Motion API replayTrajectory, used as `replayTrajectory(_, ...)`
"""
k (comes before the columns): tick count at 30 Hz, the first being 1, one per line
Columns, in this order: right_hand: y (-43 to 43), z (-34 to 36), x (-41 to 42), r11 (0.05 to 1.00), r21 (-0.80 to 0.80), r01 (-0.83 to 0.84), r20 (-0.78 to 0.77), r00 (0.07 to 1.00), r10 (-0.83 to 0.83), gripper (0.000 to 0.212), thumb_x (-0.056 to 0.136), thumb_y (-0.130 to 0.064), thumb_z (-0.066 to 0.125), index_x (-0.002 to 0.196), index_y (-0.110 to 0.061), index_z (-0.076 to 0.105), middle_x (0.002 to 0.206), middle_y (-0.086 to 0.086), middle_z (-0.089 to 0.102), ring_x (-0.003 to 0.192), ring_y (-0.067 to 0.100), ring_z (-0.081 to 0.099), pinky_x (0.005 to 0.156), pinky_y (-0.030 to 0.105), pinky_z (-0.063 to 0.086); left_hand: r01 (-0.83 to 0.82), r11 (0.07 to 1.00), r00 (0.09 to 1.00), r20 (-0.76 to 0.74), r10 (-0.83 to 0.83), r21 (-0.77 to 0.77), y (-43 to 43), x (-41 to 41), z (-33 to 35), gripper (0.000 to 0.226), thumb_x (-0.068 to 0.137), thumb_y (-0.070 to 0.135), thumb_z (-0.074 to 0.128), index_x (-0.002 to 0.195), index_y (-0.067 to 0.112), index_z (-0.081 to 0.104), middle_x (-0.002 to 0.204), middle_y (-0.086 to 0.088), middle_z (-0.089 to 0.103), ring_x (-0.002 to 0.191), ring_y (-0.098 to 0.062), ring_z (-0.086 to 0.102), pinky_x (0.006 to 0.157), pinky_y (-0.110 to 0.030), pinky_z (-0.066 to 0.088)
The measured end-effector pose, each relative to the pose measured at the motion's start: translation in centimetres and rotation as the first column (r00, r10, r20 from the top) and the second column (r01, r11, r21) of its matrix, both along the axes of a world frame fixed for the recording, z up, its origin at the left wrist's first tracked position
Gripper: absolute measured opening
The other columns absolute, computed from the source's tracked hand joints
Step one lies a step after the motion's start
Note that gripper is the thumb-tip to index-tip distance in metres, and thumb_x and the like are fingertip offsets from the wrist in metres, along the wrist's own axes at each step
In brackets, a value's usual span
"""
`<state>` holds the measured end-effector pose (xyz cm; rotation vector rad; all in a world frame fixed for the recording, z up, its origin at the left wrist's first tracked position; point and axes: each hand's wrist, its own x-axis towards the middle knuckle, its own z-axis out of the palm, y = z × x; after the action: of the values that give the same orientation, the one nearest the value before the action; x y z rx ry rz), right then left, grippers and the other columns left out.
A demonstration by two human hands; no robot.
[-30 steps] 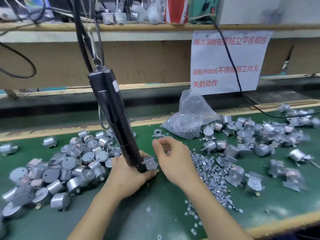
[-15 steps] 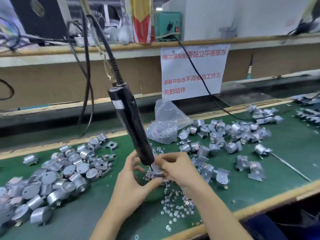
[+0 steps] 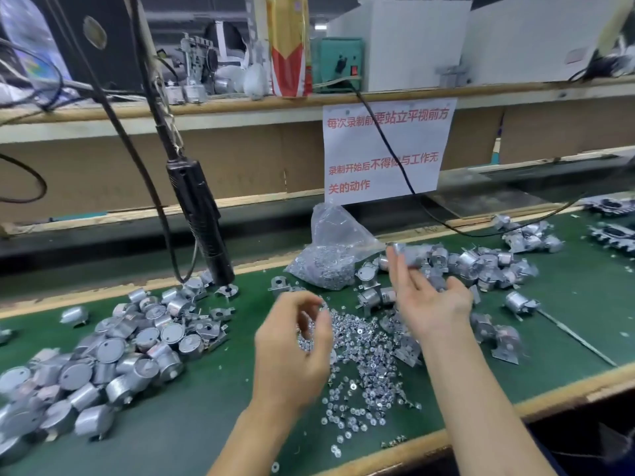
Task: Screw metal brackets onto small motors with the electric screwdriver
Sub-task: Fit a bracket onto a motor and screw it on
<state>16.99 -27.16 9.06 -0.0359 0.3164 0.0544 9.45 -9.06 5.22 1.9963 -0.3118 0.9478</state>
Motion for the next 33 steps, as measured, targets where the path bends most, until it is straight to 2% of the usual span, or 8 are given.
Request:
replayTrajectory(2, 1.2, 0.2, -0.2, 1.0, 0.01, -0.026, 0.1, 0.995, 0.025, 0.076, 0.109, -0.055, 0.03, 0.127, 0.014, 0.055, 0.123, 0.036, 0.064, 0.108, 0.048, 0.07, 0.078, 0.043, 0.064, 0.099, 0.99, 0.977, -0.199, -0.077, 0.102, 0.2, 0.3, -0.4, 0.009, 0.091, 0.038, 0.053, 0.093, 0.032, 0.058, 0.079, 0.018, 0.059, 0.074, -0.009, 0.06, 0.064, -0.021, 0.048)
replayTrajectory(5, 5.1, -0.4, -1.0, 0.935, -0.337, -0.11, 0.168, 0.97, 0.174, 0.066, 0.107, -0.055, 0.036, 0.11, 0.003, 0.068, 0.116, 0.025, 0.073, 0.101, 0.035, 0.075, 0.073, 0.035, 0.064, 0.077, 0.981, 0.94, -0.342, -0.012, 0.177, 1.5, 0.5, -1.3, 0.01, 0.089, 0.039, 0.055, 0.088, 0.033, 0.062, 0.075, 0.021, 0.061, 0.07, -0.007, 0.059, 0.065, -0.028, 0.05)
replayTrajectory(9, 10.7, -0.9, -1.6, 0.567, -0.822, -0.061, 0.212, 0.89, 0.403, 0.044, 0.107, -0.041, 0.047, 0.108, -0.005, 0.072, 0.112, 0.012, 0.077, 0.103, 0.024, 0.075, 0.078, 0.03, 0.061, -0.153, 0.94, 0.87, -0.411, 0.275, 0.305, 5.1, 0.5, -2.2, 0.008, 0.09, 0.036, 0.058, 0.09, 0.03, 0.062, 0.08, 0.018, 0.063, 0.076, -0.005, 0.06, 0.069, -0.028, 0.049)
replayTrajectory(12, 14.5, -0.4, -1.6, 0.26, -0.962, 0.084, 0.219, 0.807, 0.549, 0.023, 0.101, -0.037, 0.063, 0.11, -0.018, 0.073, 0.114, 0.001, 0.076, 0.108, 0.015, 0.071, 0.085, 0.029, 0.06, -0.338, 0.846, 0.805, -0.34, 0.487, 0.411, 8.3, 0.2, -2.4, 0.013, 0.089, 0.029, 0.061, 0.095, 0.019, 0.064, 0.091, 0.005, 0.066, 0.089, -0.021, 0.059, 0.074, -0.036, 0.049)
replayTrajectory(16, 18.9, 0.8, -1.1, 0.006, -0.971, 0.239, 0.176, 0.7, 0.692, 0.064, 0.089, -0.044, 0.077, 0.145, -0.023, 0.053, 0.139, -0.004, 0.061, 0.125, 0.008, 0.059, 0.104, 0.029, 0.049, -0.493, 0.617, 0.686, -0.162, 0.71, 0.614, 12.2, 0.0, -2.8, 0.022, 0.077, 0.018, 0.075, 0.094, 0.007, 0.065, 0.089, -0.014, 0.063, 0.084, -0.037, 0.053, 0.065, -0.044, 0.046)
replayTrajectory(22, 23.9, 1.8, -0.6, -0.046, -0.955, 0.294, 0.134, 0.563, 0.816, 0.095, 0.08, -0.053, 0.083, 0.158, -0.035, 0.032, 0.158, -0.003, 0.044, 0.143, 0.012, 0.041, 0.106, 0.03, 0.038, -0.331, 0.415, 0.501, -0.215, 0.838, 0.848, 15.0, -0.4, -3.1, 0.033, 0.091, 0.044, 0.051, 0.116, 0.023, 0.06, 0.114, -0.003, 0.061, 0.109, -0.03, 0.049, 0.084, -0.039, 0.039)
replayTrajectory(27, 25.9, 1.7, -0.9, 0.038, -0.905, 0.423, 0.287, 0.543, 0.789, 0.046, 0.088, -0.035, 0.08, 0.129, -0.024, 0.06, 0.121, -0.009, 0.069, 0.116, 0.01, 0.061, 0.102, 0.034, 0.049, -0.337, 0.366, 0.487, -0.172, 0.856, 0.867, 14.4, -0.8, -3.3, 0.02, 0.076, 0.026, 0.075, 0.092, 0.015, 0.07, 0.091, -0.011, 0.064, 0.09, -0.034, 0.057, 0.071, -0.04, 0.042)
replayTrajectory(33, 25.2, 2.1, 0.3, 0.058, -0.886, 0.46, 0.341, 0.561, 0.755, 0.046, 0.093, -0.02, 0.074, 0.135, -0.02, 0.055, 0.12, -0.004, 0.069, 0.112, 0.011, 0.064, 0.102, 0.035, 0.052, -0.337, 0.287, 0.419, -0.13, 0.899, 0.897, 13.3, -0.6, -3.7, 0.015, 0.069, 0.018, 0.072, 0.08, 0.019, 0.061, 0.079, -0.009, 0.057, 0.08, -0.029, 0.053, 0.066, -0.035, 0.033)
